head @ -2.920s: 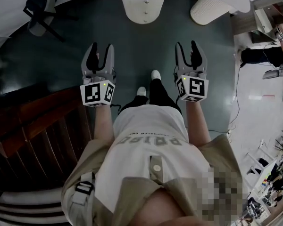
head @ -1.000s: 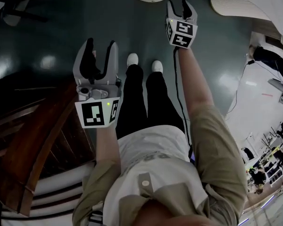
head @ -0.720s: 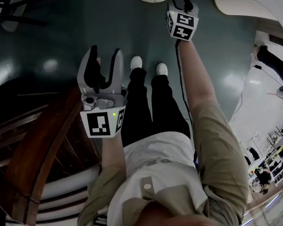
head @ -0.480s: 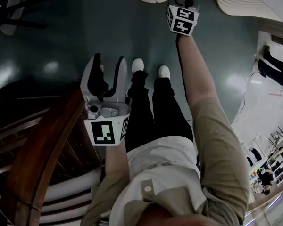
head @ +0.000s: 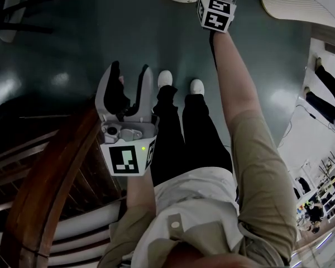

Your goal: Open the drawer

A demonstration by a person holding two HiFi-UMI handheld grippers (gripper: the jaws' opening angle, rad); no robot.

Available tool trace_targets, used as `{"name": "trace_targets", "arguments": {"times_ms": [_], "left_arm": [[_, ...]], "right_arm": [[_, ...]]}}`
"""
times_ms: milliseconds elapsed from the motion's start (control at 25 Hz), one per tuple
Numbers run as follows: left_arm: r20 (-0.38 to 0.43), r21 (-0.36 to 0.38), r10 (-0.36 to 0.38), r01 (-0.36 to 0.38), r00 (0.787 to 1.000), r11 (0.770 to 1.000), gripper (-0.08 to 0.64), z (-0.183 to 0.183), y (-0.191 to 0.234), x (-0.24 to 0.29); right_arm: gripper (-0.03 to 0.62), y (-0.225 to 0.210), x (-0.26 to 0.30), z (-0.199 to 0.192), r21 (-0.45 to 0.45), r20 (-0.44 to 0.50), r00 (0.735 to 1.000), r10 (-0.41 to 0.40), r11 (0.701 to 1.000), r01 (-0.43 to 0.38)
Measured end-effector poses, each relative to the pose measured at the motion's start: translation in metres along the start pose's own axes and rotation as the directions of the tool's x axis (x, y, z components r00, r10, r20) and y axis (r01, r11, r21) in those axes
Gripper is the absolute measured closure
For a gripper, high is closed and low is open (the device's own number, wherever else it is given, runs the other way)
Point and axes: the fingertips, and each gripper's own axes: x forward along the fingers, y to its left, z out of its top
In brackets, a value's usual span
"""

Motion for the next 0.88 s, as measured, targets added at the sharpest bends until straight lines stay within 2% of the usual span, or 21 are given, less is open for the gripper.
{"name": "trace_targets", "arguments": {"times_ms": [240, 440, 600, 880], "left_arm": [[-0.002, 0.012, -0.015, 0.015, 1.000, 1.000, 0.348, -0.006, 0.003, 0.018], [0.007, 0.020, -0.012, 0.011, 1.000, 1.000, 0.348, -0.003, 0.006, 0.031], [-0.012, 0.023, -0.006, 0.007, 1.000, 1.000, 0.348, -0.007, 0.006, 0.035], [-0.030, 0.028, -0.009, 0.010, 1.000, 1.000, 0.348, -0.011, 0.006, 0.046]], "right_arm": [[0.403, -0.002, 0.012, -0.007, 0.021, 0.010, 1.000, -0.017, 1.000, 0.017], [0.423, 0.000, 0.017, -0.005, -0.006, 0.017, 1.000, -0.006, 1.000, 0.006], [0.477, 0.000, 0.020, -0.003, -0.018, 0.012, 1.000, -0.010, 1.000, 0.010], [0.479, 0.001, 0.020, -0.002, -0.005, 0.005, 1.000, -0.003, 1.000, 0.003]]}}
